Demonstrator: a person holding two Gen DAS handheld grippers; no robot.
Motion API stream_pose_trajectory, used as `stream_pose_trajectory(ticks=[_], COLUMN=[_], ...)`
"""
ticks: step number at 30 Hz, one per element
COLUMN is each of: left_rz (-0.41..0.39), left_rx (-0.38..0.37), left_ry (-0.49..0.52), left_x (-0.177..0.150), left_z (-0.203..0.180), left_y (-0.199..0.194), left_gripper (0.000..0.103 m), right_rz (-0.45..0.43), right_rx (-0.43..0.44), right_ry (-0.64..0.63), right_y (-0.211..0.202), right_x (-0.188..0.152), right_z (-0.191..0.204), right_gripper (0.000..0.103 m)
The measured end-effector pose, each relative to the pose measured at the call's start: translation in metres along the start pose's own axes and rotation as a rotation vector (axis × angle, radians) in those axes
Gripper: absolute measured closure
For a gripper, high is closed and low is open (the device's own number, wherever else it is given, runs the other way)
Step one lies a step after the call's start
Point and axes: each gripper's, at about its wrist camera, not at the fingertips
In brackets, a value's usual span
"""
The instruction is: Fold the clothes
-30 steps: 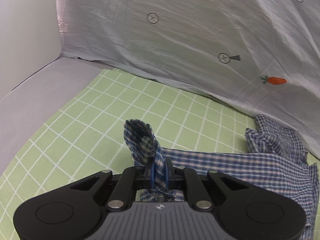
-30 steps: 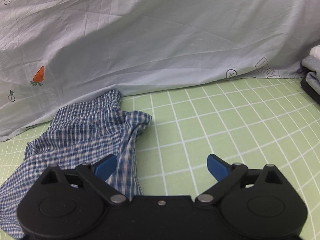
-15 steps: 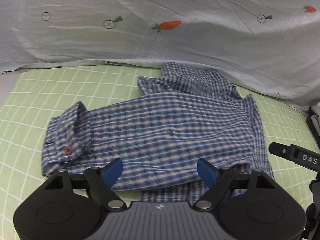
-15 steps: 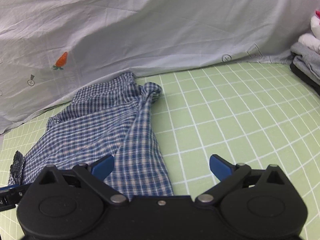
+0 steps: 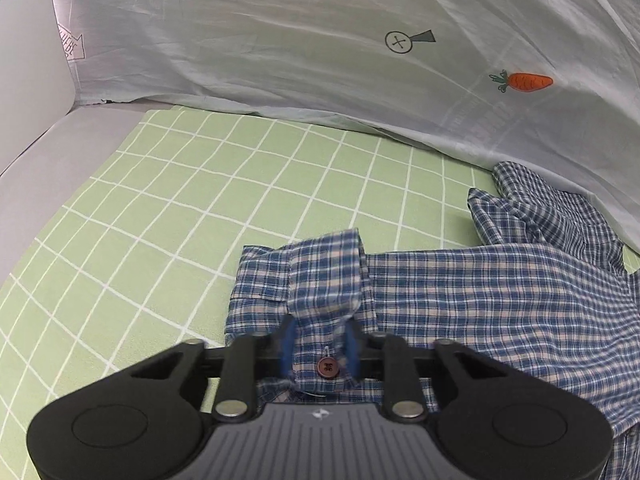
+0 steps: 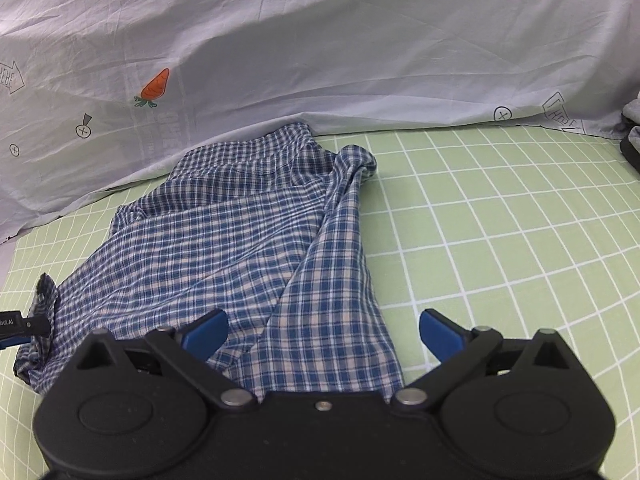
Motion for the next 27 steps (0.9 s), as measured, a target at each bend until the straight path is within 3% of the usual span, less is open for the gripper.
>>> stream_pose_trajectory(ticks=[4,10,11,13,14,15,17,20,24,27], left_rz=[-0.033,-0.048,-0.037,0.003,0.023,0.042,0.081,0.14,0.166,0.186], left_rx=[-0.096,-0.523,-0.544,-0.506,-0.487,-0.468,-0.43,-0.372,-0.335,-0.319], left_ry=[-0.026,0.06,0.074,0.096,0.106,0.117,0.138,0.169,0.142,0.121], left_x=[0.012,0.016,0.013,0.004,-0.001,-0.005,-0.014,-0.028,-0.029,-0.03], left_z=[-0.012,-0.082,-0.089,-0.092,-0.094,-0.096,-0.1,-0.106,-0.093,-0.084], left_y=[-0.011,-0.064,-0.066,-0.062,-0.059,-0.057,-0.052,-0.045,-0.038,-0.036], left_gripper=[0.101,0.099,0.094,0.07,0.05,0.04,0.037,0.02,0.017,0.017], right_rz=[-0.01,-0.038,-0.044,-0.054,-0.059,-0.064,-0.079,-0.103,-0.102,-0.087], right_rx=[-0.021,-0.053,-0.058,-0.064,-0.066,-0.067,-0.057,-0.006,0.14,0.274], right_ry=[0.023,0.078,0.088,0.102,0.108,0.114,0.121,0.109,0.061,0.03], right_y=[-0.002,-0.009,-0.01,-0.012,-0.014,-0.015,-0.019,-0.024,-0.013,-0.002], right_x=[0.0,0.004,0.005,0.006,0.007,0.007,0.009,0.012,0.015,0.017], right_z=[-0.009,-0.028,-0.031,-0.036,-0.037,-0.039,-0.04,-0.033,-0.003,0.022], right_gripper=[0.0,0.0,0.0,0.0,0.0,0.0,0.0,0.0,0.001,0.008])
Point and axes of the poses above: each gripper's, at about its wrist camera, not at the fingertips, and y roughly the way its jaws point, z to its left, x to its top, and after that the axes turned 6 degrees about -z, right-handed
